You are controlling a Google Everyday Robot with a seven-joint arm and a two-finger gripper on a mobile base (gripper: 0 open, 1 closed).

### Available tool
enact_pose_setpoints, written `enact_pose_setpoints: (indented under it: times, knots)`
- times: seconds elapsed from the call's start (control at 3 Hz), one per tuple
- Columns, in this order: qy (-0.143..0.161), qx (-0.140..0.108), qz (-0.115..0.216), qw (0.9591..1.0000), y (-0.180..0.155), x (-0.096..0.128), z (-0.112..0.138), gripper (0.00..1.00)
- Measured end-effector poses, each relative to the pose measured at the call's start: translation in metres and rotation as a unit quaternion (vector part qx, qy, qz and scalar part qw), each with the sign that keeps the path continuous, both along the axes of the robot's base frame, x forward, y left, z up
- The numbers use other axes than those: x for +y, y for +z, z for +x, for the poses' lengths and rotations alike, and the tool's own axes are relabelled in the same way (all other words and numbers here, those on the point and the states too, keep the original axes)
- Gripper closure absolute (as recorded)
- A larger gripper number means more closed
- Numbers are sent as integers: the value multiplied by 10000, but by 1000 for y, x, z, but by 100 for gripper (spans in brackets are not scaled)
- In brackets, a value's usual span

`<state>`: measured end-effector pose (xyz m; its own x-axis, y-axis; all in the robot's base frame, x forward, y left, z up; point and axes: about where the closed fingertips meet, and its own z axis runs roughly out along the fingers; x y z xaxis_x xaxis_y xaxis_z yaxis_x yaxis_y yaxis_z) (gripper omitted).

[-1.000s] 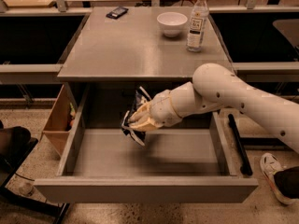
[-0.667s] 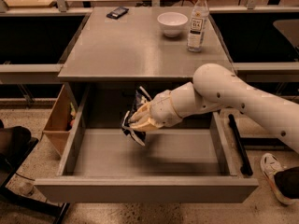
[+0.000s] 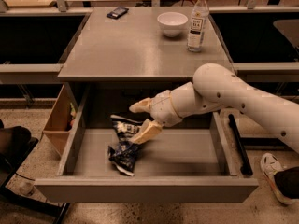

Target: Place blue chip bag into top drawer

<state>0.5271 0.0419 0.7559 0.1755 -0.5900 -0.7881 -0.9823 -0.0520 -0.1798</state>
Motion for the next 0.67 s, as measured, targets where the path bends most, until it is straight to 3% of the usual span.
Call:
enact_pose_setpoints:
  times: [0.33, 0.67]
  knots:
    - [18, -66, 189, 9998, 7, -9, -1, 0]
    - [171, -359, 31, 9992, 37, -37, 1, 0]
